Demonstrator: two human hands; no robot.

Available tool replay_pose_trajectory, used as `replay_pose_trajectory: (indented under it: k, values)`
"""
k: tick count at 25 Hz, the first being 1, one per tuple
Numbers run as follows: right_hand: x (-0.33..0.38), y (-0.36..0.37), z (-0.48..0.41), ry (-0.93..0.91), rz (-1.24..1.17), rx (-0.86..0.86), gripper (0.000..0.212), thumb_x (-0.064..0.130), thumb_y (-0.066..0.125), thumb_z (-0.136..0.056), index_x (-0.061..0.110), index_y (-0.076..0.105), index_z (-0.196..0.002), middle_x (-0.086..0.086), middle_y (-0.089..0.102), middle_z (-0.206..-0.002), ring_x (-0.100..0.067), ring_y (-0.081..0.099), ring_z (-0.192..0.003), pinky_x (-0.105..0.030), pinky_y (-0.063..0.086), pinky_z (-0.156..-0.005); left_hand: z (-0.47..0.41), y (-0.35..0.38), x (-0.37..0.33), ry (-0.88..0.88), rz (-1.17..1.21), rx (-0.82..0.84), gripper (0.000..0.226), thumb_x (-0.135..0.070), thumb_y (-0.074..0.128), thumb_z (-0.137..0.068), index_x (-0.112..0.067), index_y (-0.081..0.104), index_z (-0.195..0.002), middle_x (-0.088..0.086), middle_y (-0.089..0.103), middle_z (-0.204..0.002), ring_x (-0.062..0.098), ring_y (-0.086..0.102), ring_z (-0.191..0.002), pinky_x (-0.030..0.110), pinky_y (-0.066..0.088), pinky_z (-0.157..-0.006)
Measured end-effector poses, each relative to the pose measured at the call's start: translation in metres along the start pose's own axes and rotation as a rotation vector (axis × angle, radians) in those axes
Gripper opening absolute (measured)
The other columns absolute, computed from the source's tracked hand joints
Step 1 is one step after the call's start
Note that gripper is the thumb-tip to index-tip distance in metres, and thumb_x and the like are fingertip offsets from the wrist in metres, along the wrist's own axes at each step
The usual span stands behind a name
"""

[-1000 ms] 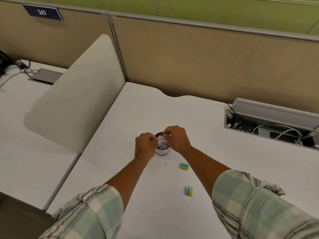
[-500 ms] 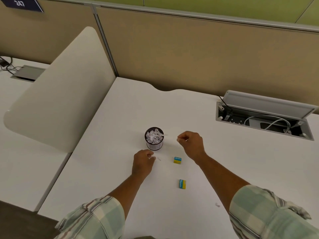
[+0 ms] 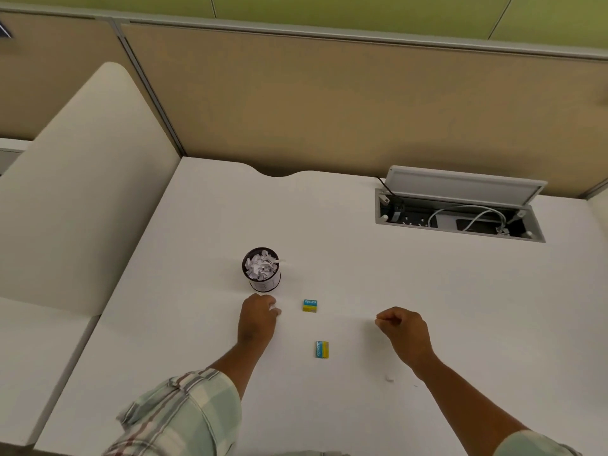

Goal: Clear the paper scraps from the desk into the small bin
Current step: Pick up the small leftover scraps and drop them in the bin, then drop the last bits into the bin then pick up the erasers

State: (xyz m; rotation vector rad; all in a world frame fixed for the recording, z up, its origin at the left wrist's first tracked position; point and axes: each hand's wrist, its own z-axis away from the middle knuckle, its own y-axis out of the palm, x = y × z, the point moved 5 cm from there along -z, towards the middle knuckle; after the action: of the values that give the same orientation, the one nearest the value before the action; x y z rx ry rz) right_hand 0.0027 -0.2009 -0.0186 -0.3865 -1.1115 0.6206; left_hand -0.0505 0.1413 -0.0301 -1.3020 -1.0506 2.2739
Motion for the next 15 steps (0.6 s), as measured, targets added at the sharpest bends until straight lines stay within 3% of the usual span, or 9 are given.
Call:
replay_pose_trajectory:
  k: [3,6,10,15]
  values:
    - [-0.023,-0.013,0.008,0.026,-0.001,-0.033,0.013,0.021,0.077,-0.085,0.032,0.075,-0.078,0.028,0.072,-0.079,0.009,0.066,-0.079,-0.018,0.049,-0.069,-0.002,0.002,-0.005,0.02,-0.085,0.014,0.013,-0.009,0.07,-0.089,0.001,0.078,-0.087,0.02,0.071,-0.092,0.033,0.066,-0.092,0.038,0.051,-0.082]
    - [-0.042,-0.022,0.019,0.062,-0.019,-0.069,0.012,0.022,0.076,-0.086,0.032,0.075,-0.079,0.03,0.071,-0.079,0.01,0.065,-0.08,-0.018,0.047,-0.067,-0.002,0.002,-0.008,0.013,-0.095,0.021,0.015,-0.008,0.067,-0.09,0.0,0.077,-0.083,0.018,0.073,-0.088,0.032,0.066,-0.088,0.037,0.052,-0.079]
    - [-0.068,-0.032,0.033,0.124,-0.027,-0.118,0.013,0.019,0.073,-0.088,0.031,0.075,-0.082,0.016,0.074,-0.077,-0.002,0.069,-0.08,-0.021,0.049,-0.068,0.007,0.007,-0.015,-0.038,-0.012,-0.031,0.017,-0.002,0.058,-0.085,-0.002,0.063,-0.068,0.01,0.067,-0.071,0.026,0.061,-0.068,0.029,0.043,-0.054]
    - [-0.09,-0.043,0.047,0.139,0.044,-0.119,0.008,0.019,0.071,-0.089,0.025,0.075,-0.086,0.013,0.073,-0.082,-0.006,0.067,-0.083,-0.022,0.048,-0.069,0.042,0.038,-0.055,0.19,0.097,0.017,0.017,-0.002,0.065,-0.08,-0.015,0.059,-0.07,-0.003,0.062,-0.065,0.014,0.057,-0.062,0.02,0.046,-0.056]
